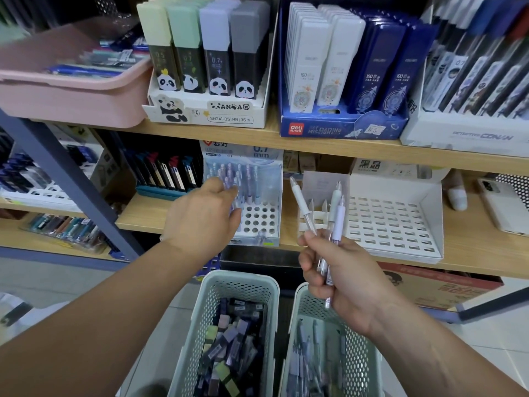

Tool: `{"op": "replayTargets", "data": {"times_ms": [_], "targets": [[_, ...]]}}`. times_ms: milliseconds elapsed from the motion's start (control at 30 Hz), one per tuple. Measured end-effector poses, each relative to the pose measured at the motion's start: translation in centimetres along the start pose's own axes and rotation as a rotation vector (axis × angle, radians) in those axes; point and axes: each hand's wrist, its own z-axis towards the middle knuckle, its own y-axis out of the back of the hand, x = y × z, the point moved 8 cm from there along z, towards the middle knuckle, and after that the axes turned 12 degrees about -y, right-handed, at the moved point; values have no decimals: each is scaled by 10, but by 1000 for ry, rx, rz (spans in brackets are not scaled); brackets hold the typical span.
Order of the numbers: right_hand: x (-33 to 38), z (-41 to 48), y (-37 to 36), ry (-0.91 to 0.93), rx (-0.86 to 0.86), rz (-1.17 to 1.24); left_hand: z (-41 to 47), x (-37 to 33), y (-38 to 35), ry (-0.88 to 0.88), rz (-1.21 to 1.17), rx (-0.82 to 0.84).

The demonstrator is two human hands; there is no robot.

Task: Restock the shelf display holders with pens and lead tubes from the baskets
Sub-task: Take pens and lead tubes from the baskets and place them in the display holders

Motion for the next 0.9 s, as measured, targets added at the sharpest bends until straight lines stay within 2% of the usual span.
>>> {"op": "replayTargets", "data": {"times_ms": [67, 133, 233, 367, 500, 633, 733, 900], "targets": [[2, -2, -2, 11, 29, 1, 1, -7, 8, 2, -42, -54], [3, -3, -4, 19, 48, -13, 2, -19, 25, -16, -146, -182], [3, -4, -7, 28, 31, -102, 2, -52, 45, -224, -233, -260], [-2, -4, -14, 9, 7, -252, -8, -88, 35, -466, -271, -57], [-7, -7, -20, -9, 26, -312, -17, -89, 28, -564, -261, 43], [-8, -8, -21, -8, 10, -271, -24, -81, 25, -529, -323, 106], [-7, -4, -14, 3, -72, -194, -30, -72, 24, -457, -373, 132], [-5, 3, -10, 53, -167, -155, -42, -41, 13, -193, -480, 170]]}}
